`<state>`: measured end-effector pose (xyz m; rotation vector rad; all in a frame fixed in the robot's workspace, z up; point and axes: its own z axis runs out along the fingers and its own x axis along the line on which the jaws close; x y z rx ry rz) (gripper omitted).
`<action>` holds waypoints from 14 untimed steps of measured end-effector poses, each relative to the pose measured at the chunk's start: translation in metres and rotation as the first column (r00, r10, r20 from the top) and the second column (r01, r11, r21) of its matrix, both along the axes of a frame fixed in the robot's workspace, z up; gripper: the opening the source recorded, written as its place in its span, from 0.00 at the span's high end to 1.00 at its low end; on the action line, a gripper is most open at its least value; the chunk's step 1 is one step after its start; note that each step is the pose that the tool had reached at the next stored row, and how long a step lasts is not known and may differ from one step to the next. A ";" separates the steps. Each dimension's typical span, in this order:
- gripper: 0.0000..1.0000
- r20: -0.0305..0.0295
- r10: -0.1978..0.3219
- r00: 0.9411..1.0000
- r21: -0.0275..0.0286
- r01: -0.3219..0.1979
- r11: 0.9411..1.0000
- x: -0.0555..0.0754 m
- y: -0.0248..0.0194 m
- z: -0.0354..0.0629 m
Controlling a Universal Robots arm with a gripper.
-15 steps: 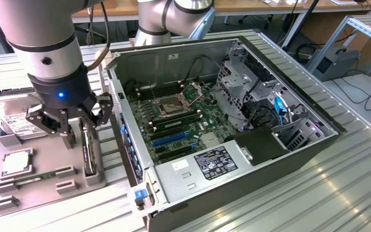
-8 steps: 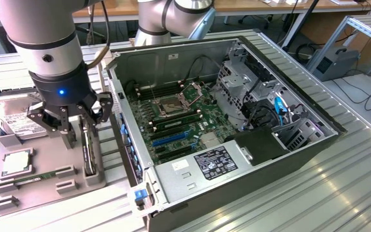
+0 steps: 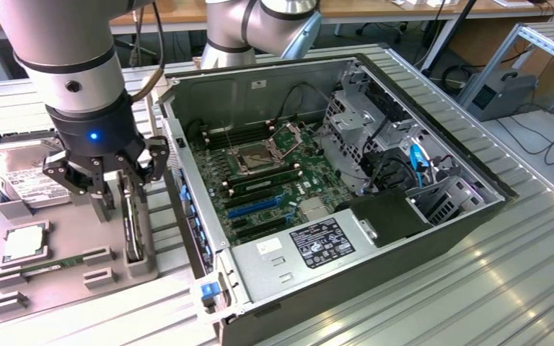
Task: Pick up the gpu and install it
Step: 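Pick up the gpu and move the gpu toward the slot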
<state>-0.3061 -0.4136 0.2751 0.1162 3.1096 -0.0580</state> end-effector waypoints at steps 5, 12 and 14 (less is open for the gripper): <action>0.52 0.000 0.000 1.000 -0.001 0.000 1.000 -0.003 0.0009 -0.0054; 0.52 0.000 0.000 1.000 -0.001 0.000 1.000 -0.006 0.0009 -0.0130; 0.52 0.000 0.000 1.000 -0.001 0.000 1.000 -0.006 0.0009 -0.0160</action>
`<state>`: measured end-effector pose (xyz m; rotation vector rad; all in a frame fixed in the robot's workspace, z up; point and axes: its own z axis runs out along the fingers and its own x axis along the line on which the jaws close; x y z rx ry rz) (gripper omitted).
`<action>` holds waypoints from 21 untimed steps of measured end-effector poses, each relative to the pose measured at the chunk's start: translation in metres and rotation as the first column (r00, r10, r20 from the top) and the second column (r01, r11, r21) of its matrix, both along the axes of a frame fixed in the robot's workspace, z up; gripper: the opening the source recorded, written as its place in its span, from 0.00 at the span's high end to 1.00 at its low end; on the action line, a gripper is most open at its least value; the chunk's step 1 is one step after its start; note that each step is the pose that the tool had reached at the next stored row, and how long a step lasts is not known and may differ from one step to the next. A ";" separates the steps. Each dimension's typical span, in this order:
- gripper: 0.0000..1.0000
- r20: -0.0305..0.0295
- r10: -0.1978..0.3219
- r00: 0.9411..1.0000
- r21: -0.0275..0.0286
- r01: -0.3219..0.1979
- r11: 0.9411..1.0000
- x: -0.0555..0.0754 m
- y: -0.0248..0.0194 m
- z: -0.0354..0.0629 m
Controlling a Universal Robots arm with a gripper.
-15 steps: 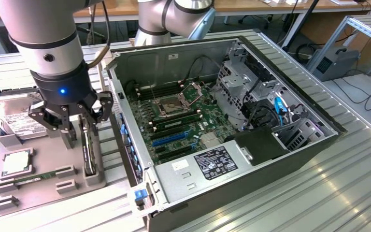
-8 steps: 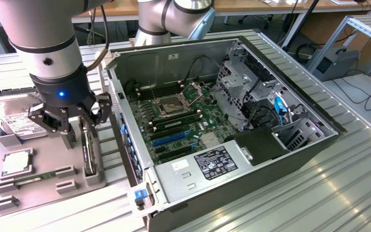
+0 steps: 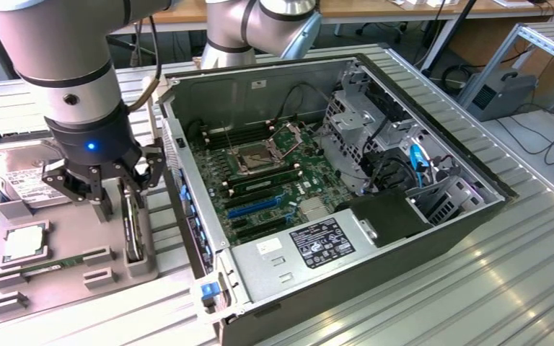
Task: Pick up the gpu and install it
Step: 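Pick up the gpu and move the gpu toward the slot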
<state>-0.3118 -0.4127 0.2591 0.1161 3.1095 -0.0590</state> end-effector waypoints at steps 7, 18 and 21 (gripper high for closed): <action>0.52 0.000 0.000 1.000 0.000 0.000 1.000 0.000 0.0000 -0.0081; 0.52 0.000 0.000 1.000 0.000 0.000 1.000 0.000 0.0000 -0.0140; 0.60 0.000 0.000 1.000 0.000 0.000 1.000 0.000 0.0000 -0.0140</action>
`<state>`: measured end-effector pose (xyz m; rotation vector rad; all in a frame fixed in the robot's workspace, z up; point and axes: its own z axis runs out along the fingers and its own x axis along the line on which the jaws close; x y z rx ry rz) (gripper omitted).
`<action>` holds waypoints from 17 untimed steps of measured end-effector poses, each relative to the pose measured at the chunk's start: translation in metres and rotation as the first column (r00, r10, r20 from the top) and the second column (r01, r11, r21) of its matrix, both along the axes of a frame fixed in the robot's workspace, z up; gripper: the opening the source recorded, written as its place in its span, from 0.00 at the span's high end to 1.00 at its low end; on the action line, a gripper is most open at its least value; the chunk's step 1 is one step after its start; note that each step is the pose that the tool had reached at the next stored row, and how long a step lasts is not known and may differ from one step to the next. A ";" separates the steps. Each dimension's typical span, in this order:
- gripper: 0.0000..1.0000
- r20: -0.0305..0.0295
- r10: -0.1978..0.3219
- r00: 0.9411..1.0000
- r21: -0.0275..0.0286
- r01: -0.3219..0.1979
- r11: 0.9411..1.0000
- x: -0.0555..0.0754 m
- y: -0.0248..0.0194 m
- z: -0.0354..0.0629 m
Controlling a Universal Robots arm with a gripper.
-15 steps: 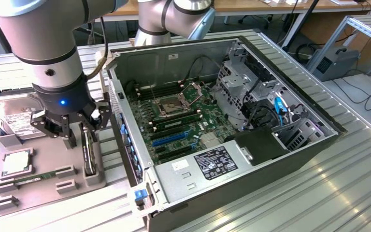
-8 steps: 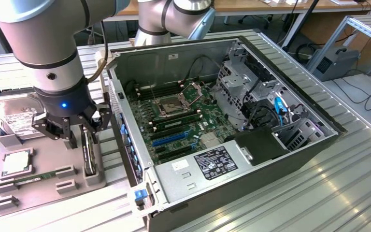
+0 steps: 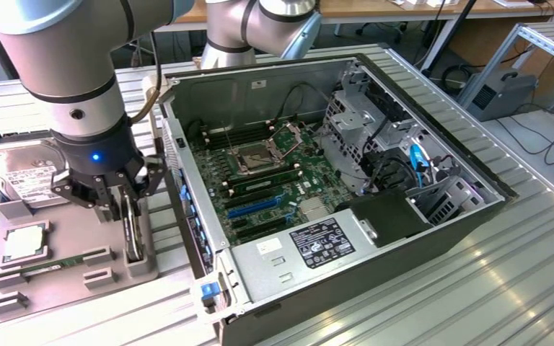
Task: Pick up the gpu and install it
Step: 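Pick up the gpu and move the gpu toward the slot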
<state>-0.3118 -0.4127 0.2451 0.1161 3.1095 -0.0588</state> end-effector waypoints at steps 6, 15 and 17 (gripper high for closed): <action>0.73 0.000 0.000 1.000 0.000 0.000 1.000 0.000 0.0000 0.0000; 0.73 0.000 0.000 1.000 0.000 0.000 1.000 0.000 0.0000 0.0001; 0.73 0.000 0.000 1.000 0.000 0.000 1.000 0.000 0.0000 0.0007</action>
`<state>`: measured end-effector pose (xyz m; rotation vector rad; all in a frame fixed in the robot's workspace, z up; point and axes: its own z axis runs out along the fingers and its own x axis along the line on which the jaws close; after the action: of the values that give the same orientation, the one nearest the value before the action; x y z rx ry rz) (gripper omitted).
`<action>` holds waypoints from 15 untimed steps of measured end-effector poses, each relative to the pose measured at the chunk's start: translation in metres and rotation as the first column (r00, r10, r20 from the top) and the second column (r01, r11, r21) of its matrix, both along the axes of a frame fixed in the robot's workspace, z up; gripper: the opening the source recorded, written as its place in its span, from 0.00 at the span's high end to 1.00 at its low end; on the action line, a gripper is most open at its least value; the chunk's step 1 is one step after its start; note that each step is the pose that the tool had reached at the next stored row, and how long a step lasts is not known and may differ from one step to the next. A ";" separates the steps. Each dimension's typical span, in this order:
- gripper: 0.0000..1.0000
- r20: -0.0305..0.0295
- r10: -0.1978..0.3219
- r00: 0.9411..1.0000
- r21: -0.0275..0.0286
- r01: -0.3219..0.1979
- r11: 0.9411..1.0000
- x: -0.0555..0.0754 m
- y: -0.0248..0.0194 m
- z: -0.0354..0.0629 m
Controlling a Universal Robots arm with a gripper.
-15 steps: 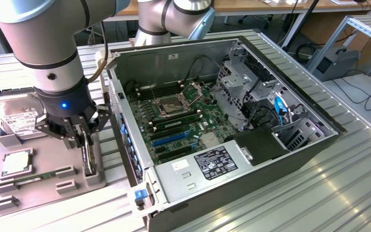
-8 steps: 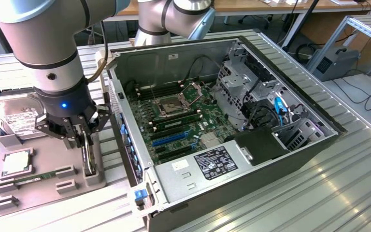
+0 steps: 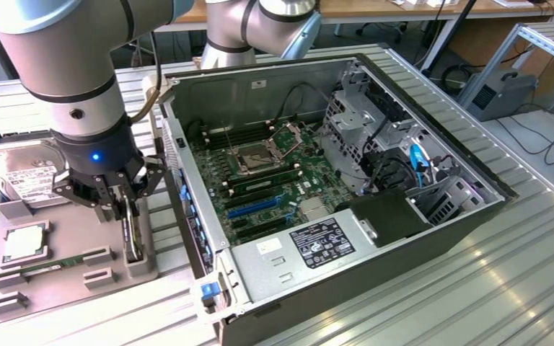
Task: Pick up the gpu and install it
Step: 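Pick up the gpu and move the gpu toward the slot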
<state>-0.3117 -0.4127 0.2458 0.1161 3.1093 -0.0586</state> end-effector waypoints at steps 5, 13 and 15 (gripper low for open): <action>0.73 0.000 0.000 1.000 -0.001 0.000 1.000 0.000 -0.0001 0.0034; 0.73 0.000 0.000 1.000 -0.001 0.000 1.000 0.000 0.0000 0.0059; 0.73 0.000 0.000 1.000 -0.001 0.000 1.000 0.000 0.0000 0.0065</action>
<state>-0.3117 -0.4127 0.2523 0.1160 3.1094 -0.0602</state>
